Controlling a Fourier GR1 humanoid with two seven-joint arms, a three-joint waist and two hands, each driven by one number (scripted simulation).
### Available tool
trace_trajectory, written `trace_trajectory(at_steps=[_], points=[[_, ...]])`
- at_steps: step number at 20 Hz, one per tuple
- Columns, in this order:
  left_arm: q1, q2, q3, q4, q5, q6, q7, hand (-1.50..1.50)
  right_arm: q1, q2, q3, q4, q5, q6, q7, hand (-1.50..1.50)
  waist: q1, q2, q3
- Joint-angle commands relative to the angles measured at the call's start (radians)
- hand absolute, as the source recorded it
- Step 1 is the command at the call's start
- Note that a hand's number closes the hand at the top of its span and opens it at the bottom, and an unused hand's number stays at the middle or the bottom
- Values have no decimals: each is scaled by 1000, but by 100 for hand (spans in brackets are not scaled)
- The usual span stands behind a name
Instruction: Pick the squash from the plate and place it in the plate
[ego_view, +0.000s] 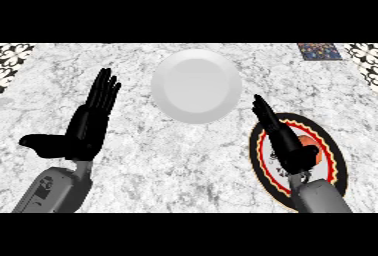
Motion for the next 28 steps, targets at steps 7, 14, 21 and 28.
trace_trajectory(at_steps=[7,14,21,28], points=[[161,79,2,141,-70,92,139,0,-7,-404,-170,-81,192,-3,57,150,-29,26,-37],[228,67,-18,147,-81,135,193,0,180,-129,-343,-26,62,-295,-135,150,-35,25,11],[247,76,-25,106,-102,109,220,0,288,-239,-314,-13,35,43,-404,-150,8,28,3],[224,50,-51,88,-138,146,267,0,311,-456,-299,-90,285,-54,-206,-150,4,25,0]])
